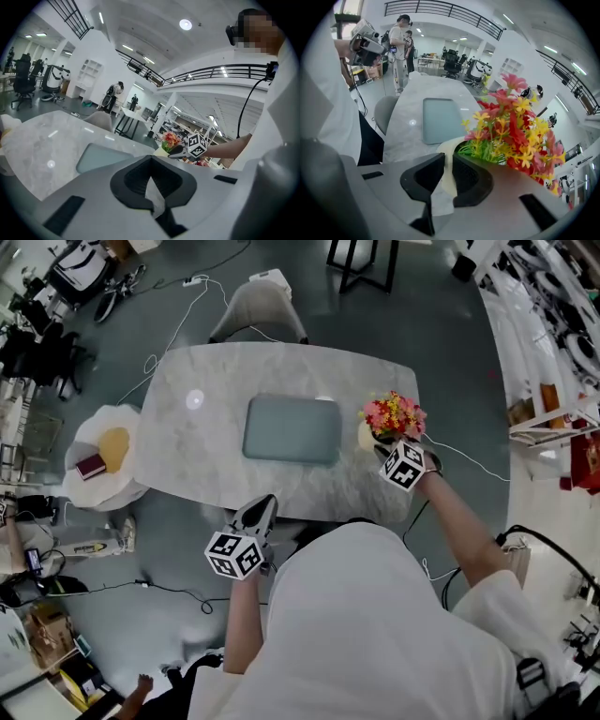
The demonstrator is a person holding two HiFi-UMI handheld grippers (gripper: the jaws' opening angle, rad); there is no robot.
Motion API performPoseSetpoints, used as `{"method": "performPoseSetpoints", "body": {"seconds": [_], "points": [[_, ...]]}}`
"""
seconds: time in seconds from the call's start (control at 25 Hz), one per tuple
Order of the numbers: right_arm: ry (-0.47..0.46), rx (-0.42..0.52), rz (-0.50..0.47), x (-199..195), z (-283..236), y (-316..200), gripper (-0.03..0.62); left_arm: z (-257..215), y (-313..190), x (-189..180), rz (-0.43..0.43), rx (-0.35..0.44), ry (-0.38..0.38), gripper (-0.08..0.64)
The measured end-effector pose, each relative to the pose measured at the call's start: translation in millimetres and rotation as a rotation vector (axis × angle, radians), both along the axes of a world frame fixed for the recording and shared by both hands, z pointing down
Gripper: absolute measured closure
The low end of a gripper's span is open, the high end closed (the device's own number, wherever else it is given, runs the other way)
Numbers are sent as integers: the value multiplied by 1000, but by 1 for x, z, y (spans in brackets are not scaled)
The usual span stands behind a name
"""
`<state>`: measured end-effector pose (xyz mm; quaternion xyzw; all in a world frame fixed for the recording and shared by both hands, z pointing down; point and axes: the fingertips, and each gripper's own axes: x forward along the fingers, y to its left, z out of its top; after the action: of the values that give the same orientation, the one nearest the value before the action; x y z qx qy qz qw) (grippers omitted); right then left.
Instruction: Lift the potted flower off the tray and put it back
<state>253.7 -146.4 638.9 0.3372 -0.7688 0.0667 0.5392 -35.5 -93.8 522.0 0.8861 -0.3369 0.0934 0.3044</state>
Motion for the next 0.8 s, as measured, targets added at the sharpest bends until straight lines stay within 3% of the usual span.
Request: {"method": "performPoseSetpoints", "body": {"seconds": [0.8], "points": [[2, -5, 40, 21, 0, 6, 531, 1, -10, 16, 7, -3, -13, 551]]}}
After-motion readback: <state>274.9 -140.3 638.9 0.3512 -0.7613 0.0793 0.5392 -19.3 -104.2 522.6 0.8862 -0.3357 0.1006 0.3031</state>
